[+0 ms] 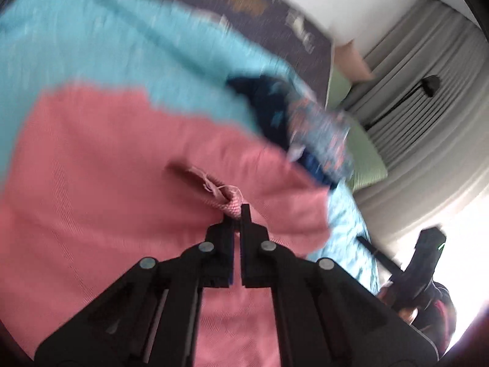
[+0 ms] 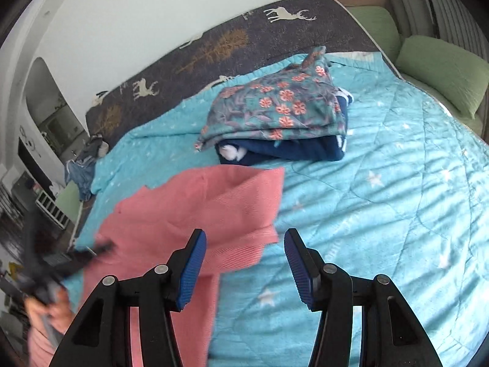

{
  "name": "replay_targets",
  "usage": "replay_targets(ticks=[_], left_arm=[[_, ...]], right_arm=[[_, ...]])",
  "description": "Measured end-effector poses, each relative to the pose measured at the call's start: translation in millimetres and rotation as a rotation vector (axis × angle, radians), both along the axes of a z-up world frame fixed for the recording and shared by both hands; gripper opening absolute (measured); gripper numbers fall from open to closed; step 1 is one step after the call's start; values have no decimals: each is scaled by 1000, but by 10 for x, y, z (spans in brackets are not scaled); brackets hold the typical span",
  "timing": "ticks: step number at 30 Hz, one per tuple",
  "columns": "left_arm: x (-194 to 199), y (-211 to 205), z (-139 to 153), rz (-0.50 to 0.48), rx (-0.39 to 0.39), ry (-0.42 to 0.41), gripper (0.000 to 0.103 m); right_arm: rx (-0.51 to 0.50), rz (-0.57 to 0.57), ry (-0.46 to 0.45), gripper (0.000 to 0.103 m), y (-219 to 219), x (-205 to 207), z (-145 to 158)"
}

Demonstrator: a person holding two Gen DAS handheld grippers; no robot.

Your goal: Fold small clothes

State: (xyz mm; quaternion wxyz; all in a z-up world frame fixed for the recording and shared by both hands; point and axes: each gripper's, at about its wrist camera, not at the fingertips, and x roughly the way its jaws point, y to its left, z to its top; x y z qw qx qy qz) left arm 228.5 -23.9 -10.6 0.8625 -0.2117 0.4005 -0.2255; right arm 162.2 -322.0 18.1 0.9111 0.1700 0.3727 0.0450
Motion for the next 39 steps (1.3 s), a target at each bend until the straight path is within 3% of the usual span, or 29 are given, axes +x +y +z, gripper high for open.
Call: replay_targets(ticks=[5, 9, 16, 19, 21, 23, 24, 26, 27, 30, 33, 34, 35, 36, 38, 39], left_arm=[[91, 196, 662, 78, 99, -185, 3], [96, 403, 814, 110, 93, -227, 3], [161, 573, 727, 145, 120, -221, 3], [219, 677, 654, 159, 87, -205, 3], [258, 729, 607, 155, 50, -185, 3], [314, 746, 569, 152, 24, -166, 3], [338, 739, 563, 145, 15, -157, 4], [380, 719, 571, 124, -2, -146, 4], [384, 701, 584, 116, 3, -153, 4], [298, 696, 554, 108, 34, -191, 4], [60, 804, 327, 50, 31, -188, 4], [0, 841, 252, 33, 19, -176, 6], [-115, 914, 102, 15, -7, -147, 17], [-175, 959, -6, 14, -19, -116, 37], [-290, 1052, -249, 48, 0, -35, 63], [-338, 1105, -366, 77, 31, -5, 63]], right_arm=[[-25, 40, 41, 56, 63, 36, -113], [-94, 113, 87, 62, 299, 103, -227], [-113, 192, 148, 62, 659, 410, -359], [-158, 225, 161, 62, 831, 520, -392], [-195, 182, 170, 61, 851, 601, -432], [-209, 69, 199, 54, 745, 693, -481], [-185, 20, 219, 48, 659, 726, -507], [-62, -67, 273, 46, 416, 740, -567], [-10, -83, 280, 46, 321, 699, -570], [-44, -74, 254, 46, 275, 541, -475], [-44, -13, 246, 47, 226, 355, -394], [-39, -7, 248, 47, 162, 304, -363], [-37, -6, 247, 47, 107, 270, -334], [-41, -10, 243, 47, 55, 251, -302], [-55, -22, 224, 47, 41, 231, -217], [-52, -15, 211, 47, 54, 246, -174]])
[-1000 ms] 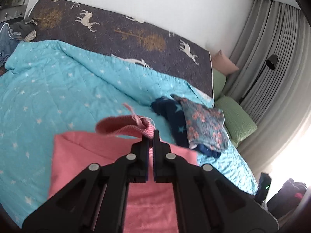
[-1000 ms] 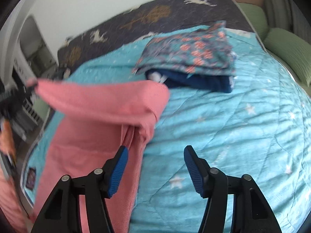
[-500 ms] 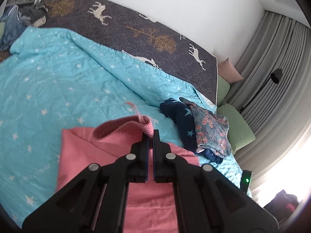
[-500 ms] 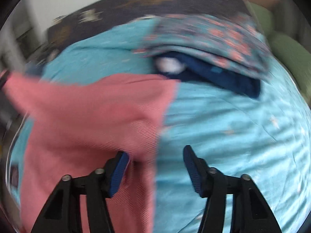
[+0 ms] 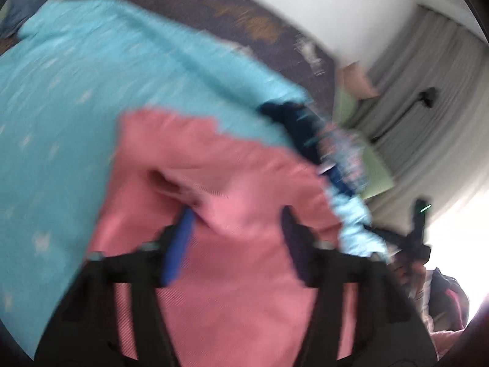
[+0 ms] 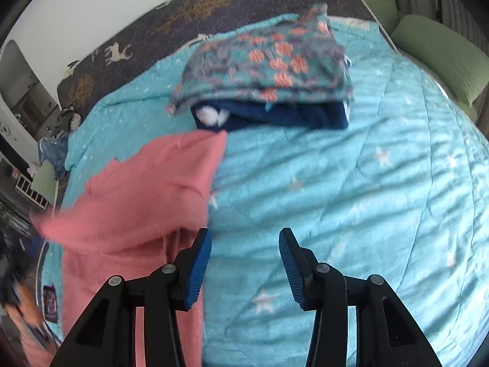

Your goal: Fold small clothes

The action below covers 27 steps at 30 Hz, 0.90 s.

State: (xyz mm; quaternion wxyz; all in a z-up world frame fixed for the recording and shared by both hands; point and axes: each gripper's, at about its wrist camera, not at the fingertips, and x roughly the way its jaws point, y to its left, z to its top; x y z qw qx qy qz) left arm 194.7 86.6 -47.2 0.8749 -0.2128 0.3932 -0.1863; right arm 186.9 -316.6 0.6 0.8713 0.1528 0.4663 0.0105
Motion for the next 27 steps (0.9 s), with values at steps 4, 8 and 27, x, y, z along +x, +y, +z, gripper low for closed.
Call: replay_targets(ticks=[4, 8, 27], left_arm=[[-25, 217, -176, 86, -9, 74, 63], [66, 328, -50, 101, -106, 33, 64], [757, -116, 124, 45, 216, 1, 2]], right_arm=[[40, 100, -29, 47, 341, 155, 74], [53, 227, -45, 47, 786, 331, 51], [135, 193, 60, 31, 515, 367, -332]])
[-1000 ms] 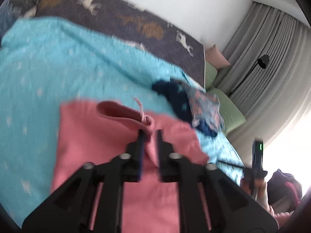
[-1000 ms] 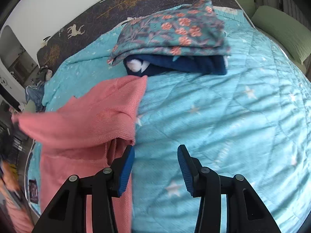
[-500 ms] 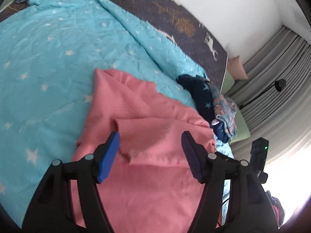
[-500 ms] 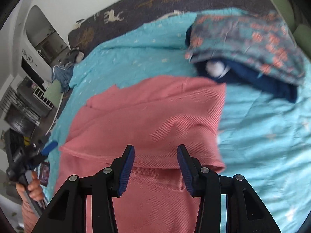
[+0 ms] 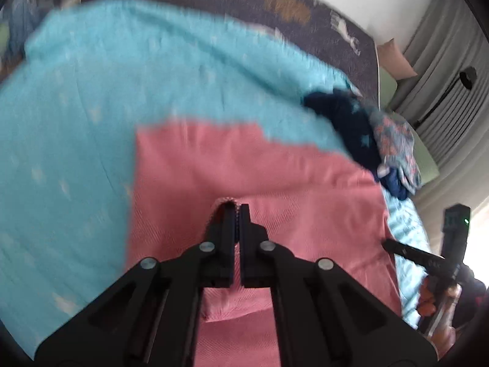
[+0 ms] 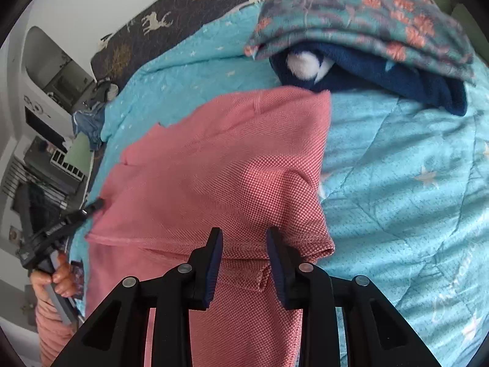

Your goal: Fold small clothes

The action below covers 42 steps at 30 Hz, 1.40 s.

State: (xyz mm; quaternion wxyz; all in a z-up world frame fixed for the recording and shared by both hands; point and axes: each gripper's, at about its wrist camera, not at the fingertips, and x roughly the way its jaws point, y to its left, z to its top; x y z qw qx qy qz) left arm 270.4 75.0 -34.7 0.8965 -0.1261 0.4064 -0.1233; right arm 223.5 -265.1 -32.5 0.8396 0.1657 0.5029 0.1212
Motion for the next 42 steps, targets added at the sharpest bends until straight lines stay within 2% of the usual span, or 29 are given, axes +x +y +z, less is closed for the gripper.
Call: replay_targets(ticks=[2, 4, 6, 8, 10, 11, 12, 16, 19, 23, 24, 27, 29, 30, 31, 33, 34, 35, 38, 40, 42], left_arm=[[53, 63, 209, 11, 35, -62, 3], [155, 152, 308, 26, 51, -85, 3], [250, 235, 267, 47, 61, -71, 4], [307, 319, 106, 61, 44, -15, 5], [306, 377, -131, 78, 39, 58, 22], [269, 376, -200, 86, 43, 80, 36], [230, 391, -280, 102, 50, 103, 41], [-1, 357, -310, 93, 33, 78, 41], [-91, 259, -215, 69, 21, 42, 49], [-133, 25, -113, 10, 26, 15, 59], [-147, -59, -94, -16, 27, 11, 65], [-191, -327, -66, -102, 48, -8, 75], [-213, -517, -84, -146, 81, -18, 79], [-208, -619, -114, -160, 107, -20, 79], [-195, -692, -156, -165, 124, -12, 79], [-151, -800, -293, -166, 135, 36, 79], [-145, -810, -350, -164, 133, 51, 79], [-151, -822, -392, -161, 134, 59, 79], [-194, -782, -474, -144, 145, 48, 79], [-223, -745, -444, -135, 124, 47, 79], [-240, -715, -406, -128, 108, 52, 79]], right_arm=[[-35, 6, -47, 31, 57, -32, 101], [-64, 15, -89, 34, 77, -72, 206], [-68, 21, -94, 36, 99, -77, 239], [-67, 19, -85, 37, 93, -78, 228], [-72, 18, -70, 37, 97, -77, 187], [-70, 16, -61, 37, 102, -70, 160], [-63, 13, -49, 37, 79, -66, 135], [-58, -3, -53, 37, 47, -45, 173], [-81, -11, -89, 37, 60, -48, 249], [-93, -77, -62, 37, -25, -11, 213], [-79, -94, -46, 39, -84, -12, 181], [43, -81, 6, 50, -202, -56, 56], [75, -52, 24, 50, -237, -70, -19], [62, -57, 23, 44, -246, -61, -49], [60, -80, 24, 10, -263, -38, -70], [112, -133, 29, 7, -372, -17, -80], [167, -153, 16, 6, -441, -54, -59], [178, -153, -4, 6, -468, -95, -16], [103, -169, -54, 2, -541, -272, 95], [67, -186, -17, 2, -663, -327, 26], [90, -206, 26, 6, -827, -334, -71]])
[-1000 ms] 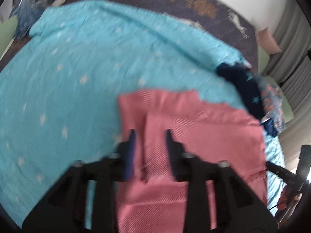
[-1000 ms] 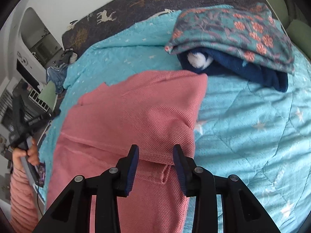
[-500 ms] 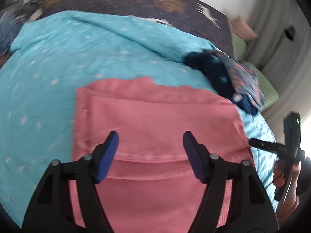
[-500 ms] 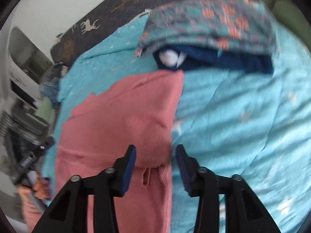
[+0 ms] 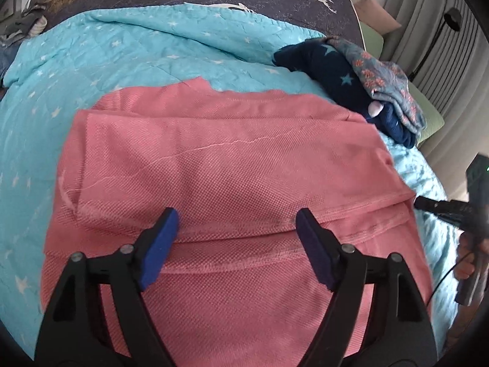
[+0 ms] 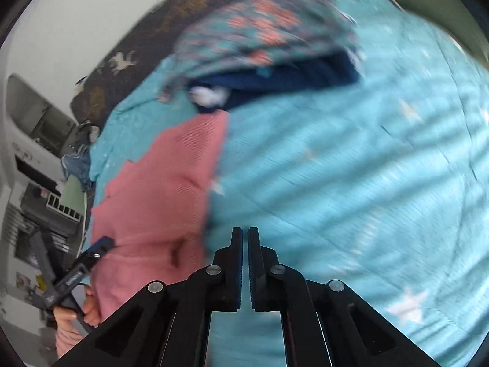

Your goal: Fold small clothes

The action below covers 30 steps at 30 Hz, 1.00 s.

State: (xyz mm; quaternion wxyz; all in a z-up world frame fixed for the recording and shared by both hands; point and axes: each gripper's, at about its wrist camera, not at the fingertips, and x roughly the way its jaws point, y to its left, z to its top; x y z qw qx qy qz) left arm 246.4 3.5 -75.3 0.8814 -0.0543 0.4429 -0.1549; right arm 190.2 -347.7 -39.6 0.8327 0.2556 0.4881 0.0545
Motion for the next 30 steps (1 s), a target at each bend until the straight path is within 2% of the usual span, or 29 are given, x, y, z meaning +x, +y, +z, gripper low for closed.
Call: replay_targets(ticks=[3, 6, 7, 11, 12, 13, 16, 19, 22, 23, 24, 25, 26, 28, 30], left_arm=[[4, 4, 101, 20, -45, -1, 79], [53, -111, 220, 9, -96, -12, 79], [72, -159, 251, -1, -102, -15, 79], [259, -620, 431, -112, -125, -19, 80], [331, -789, 468, -146, -127, -9, 80], [387, -940, 490, -172, -129, 1, 80], [580, -1542, 473, -308, -155, 90, 80], [760, -2081, 303, -329, -41, 177, 74], [908, -2568, 55, -335, 167, 209, 71], [934, -2685, -4, -331, 238, 199, 51], [953, -2767, -40, -317, 306, 181, 15], [988, -2844, -60, -307, 359, 170, 10], [1022, -2870, -31, -302, 343, 172, 6], [1112, -2869, 68, -279, 289, 167, 5], [1254, -2794, 171, -237, 193, 182, 3]], right_arm=[[35, -9, -43, 11, -104, -12, 68], [80, 50, -50, 39, 34, 157, 145], [92, 57, -44, 40, 97, 212, 142], [90, 107, -27, 40, 400, 348, 50], [81, 104, -16, 28, 431, 352, 2], [88, 93, -6, 10, 441, 357, -53], [173, 62, -10, 10, 360, 319, -156], [200, 56, -22, 10, 330, 266, -185], [194, 56, -32, 10, 358, 261, -213], [194, 56, -38, 10, 359, 254, -216], [196, 58, -44, 10, 356, 248, -210], [199, 58, -49, 10, 344, 238, -217], [202, 57, -52, 9, 332, 225, -229], [204, 56, -59, 8, 259, 156, -263], [191, 62, -69, 7, 221, 25, -306]])
